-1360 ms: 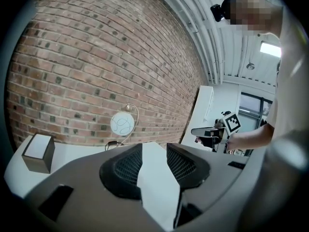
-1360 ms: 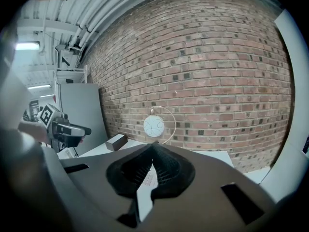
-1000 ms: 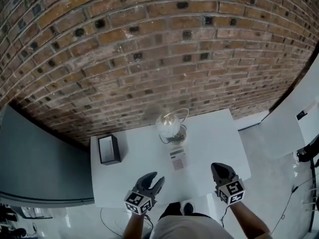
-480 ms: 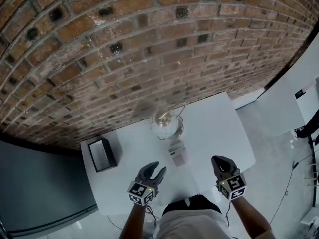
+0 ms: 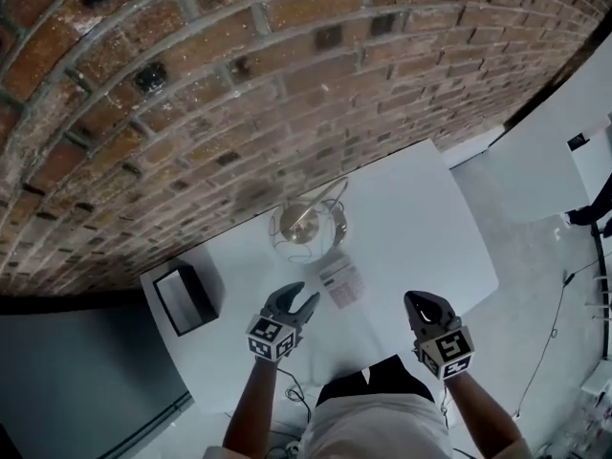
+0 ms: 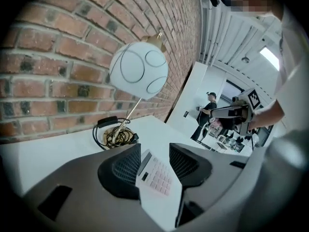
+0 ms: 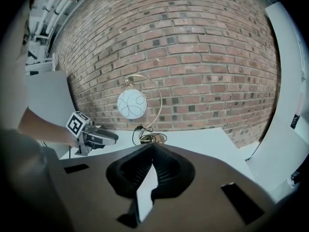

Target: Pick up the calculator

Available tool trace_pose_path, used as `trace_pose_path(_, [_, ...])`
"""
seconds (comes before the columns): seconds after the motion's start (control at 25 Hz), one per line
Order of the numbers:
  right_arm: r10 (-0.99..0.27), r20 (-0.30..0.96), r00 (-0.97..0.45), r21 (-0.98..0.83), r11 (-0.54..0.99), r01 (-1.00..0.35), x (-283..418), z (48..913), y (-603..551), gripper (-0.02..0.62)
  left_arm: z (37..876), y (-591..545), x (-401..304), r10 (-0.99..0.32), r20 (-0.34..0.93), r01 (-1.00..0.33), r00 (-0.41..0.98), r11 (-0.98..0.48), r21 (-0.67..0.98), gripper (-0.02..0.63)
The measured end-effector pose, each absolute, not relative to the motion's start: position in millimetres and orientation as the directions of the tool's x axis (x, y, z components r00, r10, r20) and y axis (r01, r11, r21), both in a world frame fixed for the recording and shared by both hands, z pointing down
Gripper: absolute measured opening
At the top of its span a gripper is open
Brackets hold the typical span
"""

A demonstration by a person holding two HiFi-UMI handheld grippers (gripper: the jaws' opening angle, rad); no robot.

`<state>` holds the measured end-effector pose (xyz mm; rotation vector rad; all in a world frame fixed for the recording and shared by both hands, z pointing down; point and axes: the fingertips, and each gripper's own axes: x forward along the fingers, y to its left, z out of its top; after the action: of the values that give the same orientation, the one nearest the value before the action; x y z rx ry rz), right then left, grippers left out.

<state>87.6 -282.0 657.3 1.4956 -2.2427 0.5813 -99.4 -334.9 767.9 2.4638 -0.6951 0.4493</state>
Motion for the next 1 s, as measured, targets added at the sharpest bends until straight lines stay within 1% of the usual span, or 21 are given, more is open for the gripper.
trace_pose_path(0.16, [-0.756, 0.548, -0.358, -0.150, 0.332, -0.931, 89.5, 673.1, -284.4, 0.012, 816.1, -342.3, -91.2, -0.309, 0.509, -0.551, 0.803, -0.710, 0.439, 0.209])
trace_pose_path(0.36, [-0.747, 0.559, -0.359, -0.172, 0.319, -0.932, 86.6, 685.4, -287.9, 0.012, 866.7, -347.7, -80.8, -0.221, 0.585, -0.548, 0.780, -0.691, 0.471, 0.239])
trace_pose_path(0.6, [-0.734, 0.585, -0.345, -0.195, 0.286, -0.938, 87.6, 702.3, -281.6, 0.012, 897.2, -348.4, -66.8, -0.131, 0.624, -0.539, 0.771, -0.656, 0.528, 0.225])
trace_pose_path(0.84, [-0.711, 0.614, -0.343, -0.190, 0.289, -0.938, 92.5, 713.3, -274.6, 0.012, 922.1, -343.1, -54.5, -0.048, 0.646, -0.519, 0.762, -0.642, 0.565, 0.210])
trace_pose_path(1.0, [-0.719, 0.614, -0.325, -0.176, 0.277, -0.945, 95.6, 714.1, -276.8, 0.012, 931.0, -338.0, -47.9, 0.005, 0.642, -0.509, 0.767, -0.604, 0.613, 0.194])
